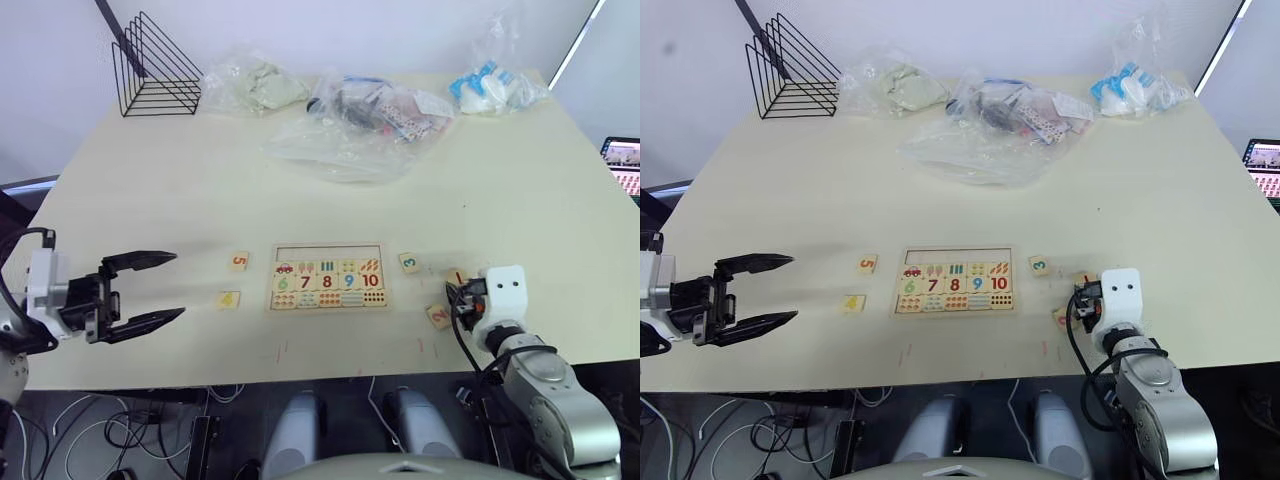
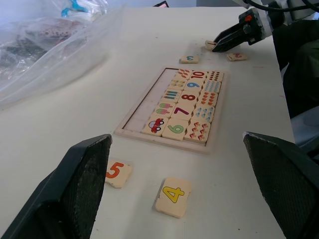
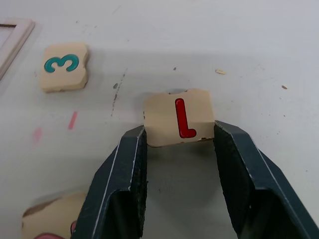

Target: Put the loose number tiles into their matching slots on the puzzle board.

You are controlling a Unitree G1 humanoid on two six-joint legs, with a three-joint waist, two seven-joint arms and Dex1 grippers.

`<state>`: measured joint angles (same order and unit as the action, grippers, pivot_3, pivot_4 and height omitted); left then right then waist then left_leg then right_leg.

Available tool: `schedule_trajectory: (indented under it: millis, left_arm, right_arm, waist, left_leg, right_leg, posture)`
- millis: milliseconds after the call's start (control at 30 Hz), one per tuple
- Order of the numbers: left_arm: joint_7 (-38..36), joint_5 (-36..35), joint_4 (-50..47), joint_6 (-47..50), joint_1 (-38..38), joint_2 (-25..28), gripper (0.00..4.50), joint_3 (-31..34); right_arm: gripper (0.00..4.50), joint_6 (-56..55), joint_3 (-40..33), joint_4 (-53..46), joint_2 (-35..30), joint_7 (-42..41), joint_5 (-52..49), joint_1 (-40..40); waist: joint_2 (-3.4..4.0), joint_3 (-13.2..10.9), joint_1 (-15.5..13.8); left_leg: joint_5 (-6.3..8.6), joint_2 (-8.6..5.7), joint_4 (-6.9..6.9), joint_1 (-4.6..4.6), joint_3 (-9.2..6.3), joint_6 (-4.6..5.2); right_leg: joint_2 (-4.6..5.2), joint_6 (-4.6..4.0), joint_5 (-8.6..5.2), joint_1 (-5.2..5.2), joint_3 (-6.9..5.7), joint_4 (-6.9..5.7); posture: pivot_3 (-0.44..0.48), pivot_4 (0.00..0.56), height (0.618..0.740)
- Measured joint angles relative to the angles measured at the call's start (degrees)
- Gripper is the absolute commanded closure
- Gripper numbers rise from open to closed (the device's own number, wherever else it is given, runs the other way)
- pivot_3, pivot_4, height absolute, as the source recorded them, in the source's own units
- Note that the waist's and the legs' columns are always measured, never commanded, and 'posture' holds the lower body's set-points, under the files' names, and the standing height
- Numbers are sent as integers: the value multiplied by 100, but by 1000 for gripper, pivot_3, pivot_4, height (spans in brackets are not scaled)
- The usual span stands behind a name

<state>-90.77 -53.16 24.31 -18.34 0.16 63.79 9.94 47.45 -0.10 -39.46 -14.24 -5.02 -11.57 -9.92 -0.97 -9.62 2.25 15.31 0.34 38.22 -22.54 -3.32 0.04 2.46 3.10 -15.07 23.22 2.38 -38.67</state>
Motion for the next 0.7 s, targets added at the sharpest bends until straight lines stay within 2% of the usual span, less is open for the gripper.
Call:
schedule_trajectory:
  millis: [67, 233, 433, 500, 533, 567, 700]
  left_arm:
    - [0, 0, 0, 0, 0, 0, 0, -5]
    - [-1, 0, -5, 0, -10, -1, 0, -124]
    - [-2, -5, -39, -7, -142, -5, 0, -193]
    - [-3, -5, -56, -11, -173, -13, 0, -230]
    - [-5, -5, -101, -16, -203, -21, 0, -279]
    - [-5, -7, -126, -20, -205, -26, 0, -304]
    - [-5, -11, -179, -30, -169, -34, 0, -343]
  right_arm:
    - [3112, -67, -62, 37, -214, -195, -8, -5]
    - [3112, -445, -473, 380, -1444, -1516, -375, 142]
    - [3112, -1085, -585, 1527, -3305, -3939, -922, 1121]
    - [3112, -1410, -410, 1962, -3649, -4625, -931, 1470]
    - [3112, -1855, -93, 2531, -4034, -5395, -836, 1913]
    - [3112, -2156, 68, 2859, -4188, -5791, -717, 2155]
    - [3112, -3430, 794, 4273, -4351, -7134, -223, 3208]
  waist:
    - [0, -1, -1]
    - [1, -4, 1]
    - [1, -9, 4]
    - [3, -12, 3]
    - [9, -21, 7]
    - [14, -27, 8]
    - [12, -35, 12]
  left_leg:
    - [0, 0, 1, -1, 1, 0]
    - [0, 0, 3, -2, 10, 0]
    - [0, 0, 4, -4, 14, 0]
    - [0, 1, 6, -6, 14, 0]
    - [0, 0, 9, -6, 21, 0]
    - [0, 3, 10, -7, 21, 0]
    - [0, 5, 9, -7, 24, 0]
  right_leg:
    - [0, 0, 0, 0, 0, 0]
    - [-1, 0, 0, 0, -2, 0]
    - [-2, 0, 1, 0, -4, 1]
    - [-3, -1, 1, 0, -6, 1]
    - [-1, 0, 2, 0, -1, 2]
    - [0, 1, 2, 0, -1, 2]
    - [-1, 0, 2, 6, -1, 1]
  posture:
    - [0, 150, 740]
    - [0, 150, 740]
    - [0, 150, 740]
    - [0, 150, 740]
    - [0, 150, 740]
    - [0, 150, 740]
    - [0, 150, 740]
